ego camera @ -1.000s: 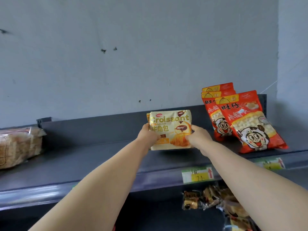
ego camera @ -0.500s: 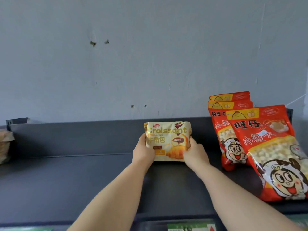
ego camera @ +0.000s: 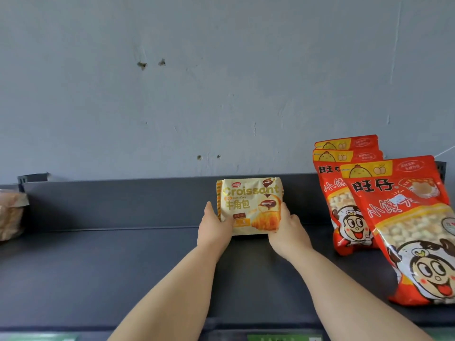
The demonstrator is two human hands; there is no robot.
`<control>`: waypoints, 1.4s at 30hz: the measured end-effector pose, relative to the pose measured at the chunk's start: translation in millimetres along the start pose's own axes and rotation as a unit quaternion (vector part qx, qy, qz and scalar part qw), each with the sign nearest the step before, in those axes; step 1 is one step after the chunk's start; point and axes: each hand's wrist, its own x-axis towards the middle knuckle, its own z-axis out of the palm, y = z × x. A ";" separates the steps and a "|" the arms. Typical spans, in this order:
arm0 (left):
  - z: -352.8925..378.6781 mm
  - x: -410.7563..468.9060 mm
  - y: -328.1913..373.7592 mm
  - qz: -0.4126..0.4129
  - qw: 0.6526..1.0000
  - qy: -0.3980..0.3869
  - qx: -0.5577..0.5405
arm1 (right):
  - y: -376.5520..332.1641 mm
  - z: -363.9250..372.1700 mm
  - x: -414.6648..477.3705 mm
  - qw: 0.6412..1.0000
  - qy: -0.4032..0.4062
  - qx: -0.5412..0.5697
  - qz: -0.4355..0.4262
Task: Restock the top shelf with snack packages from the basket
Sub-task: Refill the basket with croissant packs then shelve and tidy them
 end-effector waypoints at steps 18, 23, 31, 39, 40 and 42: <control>-140.6 -109.0 -3.8 0.128 0.954 -0.031 0.268 | -78.1 -15.1 -164.6 0.973 0.036 -0.194 -0.117; -175.2 -156.3 -27.1 0.157 0.959 -0.018 0.235 | -96.7 0.9 -234.2 0.975 0.021 -0.194 -0.111; -225.3 -235.1 -74.2 0.151 0.963 0.005 0.223 | -104.6 25.8 -313.9 0.974 -0.035 -0.190 -0.121; -266.1 -309.1 -186.5 -0.031 0.953 -0.085 0.290 | -87.7 82.3 -417.8 0.962 -0.171 -0.171 -0.127; -270.8 -320.7 -198.5 -0.058 0.949 -0.098 0.294 | -82.7 89.2 -431.7 0.958 -0.192 -0.173 -0.124; -279.0 -342.0 -221.9 -0.090 0.940 -0.123 0.304 | -72.8 101.9 -455.9 0.950 -0.224 -0.180 -0.119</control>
